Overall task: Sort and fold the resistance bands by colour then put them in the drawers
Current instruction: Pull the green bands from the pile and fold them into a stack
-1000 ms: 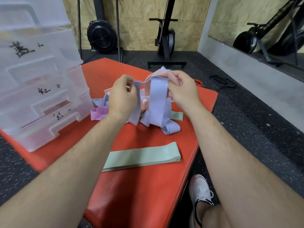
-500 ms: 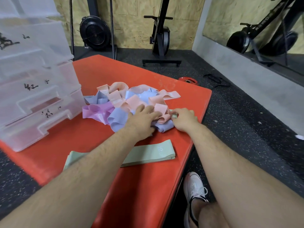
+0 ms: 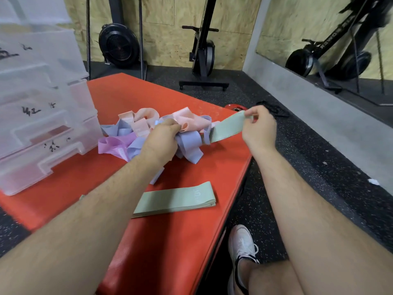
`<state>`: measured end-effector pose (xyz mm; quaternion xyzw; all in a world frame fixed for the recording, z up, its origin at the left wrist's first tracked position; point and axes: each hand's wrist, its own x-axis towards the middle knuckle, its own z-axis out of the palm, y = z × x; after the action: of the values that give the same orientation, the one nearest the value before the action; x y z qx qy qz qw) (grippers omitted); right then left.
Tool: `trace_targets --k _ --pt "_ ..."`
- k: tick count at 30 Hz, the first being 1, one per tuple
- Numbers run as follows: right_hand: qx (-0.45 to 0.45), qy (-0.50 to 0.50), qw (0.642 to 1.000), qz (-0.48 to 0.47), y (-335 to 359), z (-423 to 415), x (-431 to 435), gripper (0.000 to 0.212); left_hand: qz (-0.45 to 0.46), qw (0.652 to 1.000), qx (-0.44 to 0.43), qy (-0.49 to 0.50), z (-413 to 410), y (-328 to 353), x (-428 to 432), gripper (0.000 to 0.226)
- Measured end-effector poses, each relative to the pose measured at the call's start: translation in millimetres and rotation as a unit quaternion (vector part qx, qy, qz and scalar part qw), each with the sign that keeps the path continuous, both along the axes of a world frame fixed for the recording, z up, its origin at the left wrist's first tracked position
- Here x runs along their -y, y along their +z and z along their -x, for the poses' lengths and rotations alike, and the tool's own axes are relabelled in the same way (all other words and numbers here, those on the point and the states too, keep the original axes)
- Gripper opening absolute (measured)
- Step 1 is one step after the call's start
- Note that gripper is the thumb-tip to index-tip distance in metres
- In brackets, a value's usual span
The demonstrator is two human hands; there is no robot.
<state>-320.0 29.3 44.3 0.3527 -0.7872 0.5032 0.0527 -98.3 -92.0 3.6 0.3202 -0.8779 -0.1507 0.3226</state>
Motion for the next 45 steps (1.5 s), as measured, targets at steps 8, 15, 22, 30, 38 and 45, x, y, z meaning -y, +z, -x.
trace_targets --k 8,15,22,30,38,45 --pt "0.018 0.057 0.995 0.081 65 -3 -27 0.019 -0.119 0.985 0.122 0.034 -2 22 1 0.033" --pt "0.081 0.247 0.963 0.068 74 -41 -25 0.026 -0.176 0.982 -0.070 0.012 -7 67 -56 0.032" --pt "0.077 0.383 0.921 0.005 56 -109 -12 0.025 -0.472 0.830 -0.289 -0.061 -23 70 -73 0.046" --pt "0.040 0.370 0.925 -0.072 45 -137 5 0.034 -0.301 0.929 -0.208 0.058 -71 60 -60 0.026" --pt "0.031 0.419 0.889 -0.184 24 -145 9 0.025 -0.241 0.956 -0.147 0.084 -100 50 -57 0.019" --pt "-0.051 0.347 0.929 -0.120 17 -156 7 0.010 -0.375 0.898 -0.220 0.072 -93 59 -72 0.036"
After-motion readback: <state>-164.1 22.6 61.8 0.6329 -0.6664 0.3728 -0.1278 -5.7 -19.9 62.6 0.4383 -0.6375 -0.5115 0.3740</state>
